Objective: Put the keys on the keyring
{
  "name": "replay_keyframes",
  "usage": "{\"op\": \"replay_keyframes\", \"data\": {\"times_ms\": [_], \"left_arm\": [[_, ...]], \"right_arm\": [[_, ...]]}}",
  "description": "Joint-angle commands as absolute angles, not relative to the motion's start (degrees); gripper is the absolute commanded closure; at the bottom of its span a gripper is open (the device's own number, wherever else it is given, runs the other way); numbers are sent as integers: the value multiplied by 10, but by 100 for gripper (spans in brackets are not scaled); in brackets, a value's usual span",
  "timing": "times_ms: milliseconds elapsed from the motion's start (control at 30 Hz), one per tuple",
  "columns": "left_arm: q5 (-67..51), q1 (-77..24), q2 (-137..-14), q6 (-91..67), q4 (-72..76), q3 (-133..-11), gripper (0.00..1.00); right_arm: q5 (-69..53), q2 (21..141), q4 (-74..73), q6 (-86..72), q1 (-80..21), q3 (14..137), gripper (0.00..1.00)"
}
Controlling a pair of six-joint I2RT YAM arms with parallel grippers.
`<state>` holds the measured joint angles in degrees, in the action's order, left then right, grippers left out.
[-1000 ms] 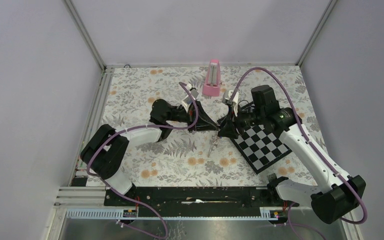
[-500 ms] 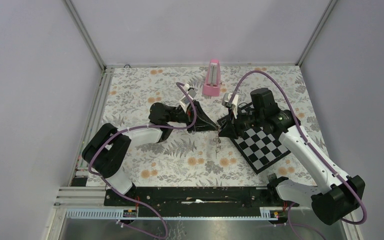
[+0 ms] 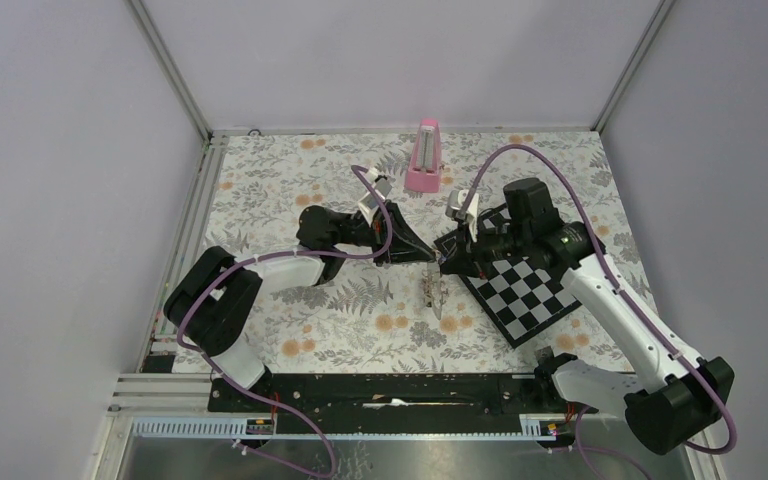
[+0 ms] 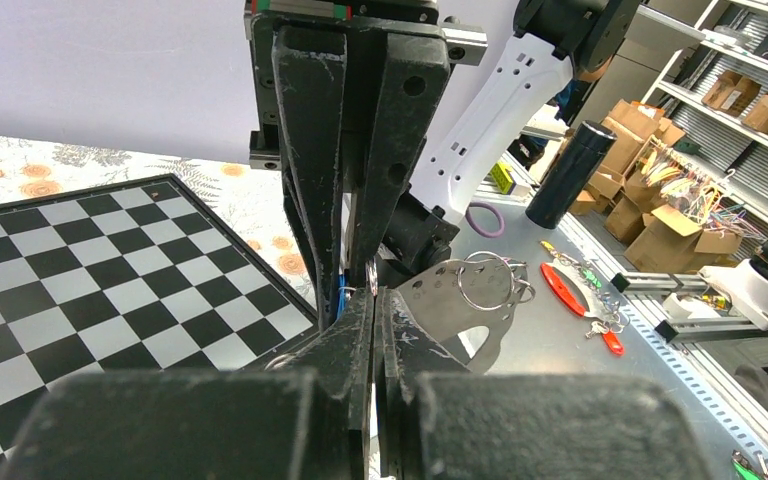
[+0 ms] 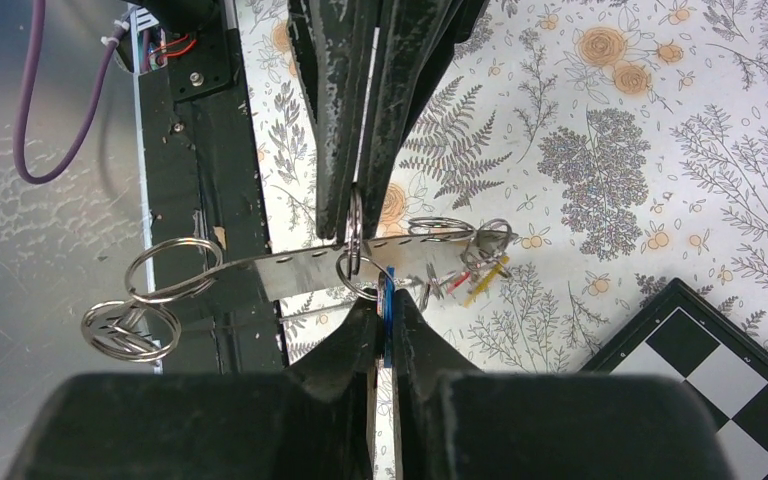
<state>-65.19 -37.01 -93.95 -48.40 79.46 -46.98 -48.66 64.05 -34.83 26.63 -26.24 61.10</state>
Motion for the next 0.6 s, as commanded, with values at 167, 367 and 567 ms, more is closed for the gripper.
{"op": "replay_keyframes", "data": {"times_ms": [167, 367, 567], "left_arm": [[-665, -366, -931, -453, 823, -471, 100], [-677, -366, -922, -400, 769, -472, 100], [-681, -366, -909, -362, 724, -471, 100]], "right_arm": [[-489, 619, -388, 303, -261, 639, 100], [-487, 624, -400, 303, -261, 657, 100], [-490, 632, -401, 297, -261, 666, 100]]}}
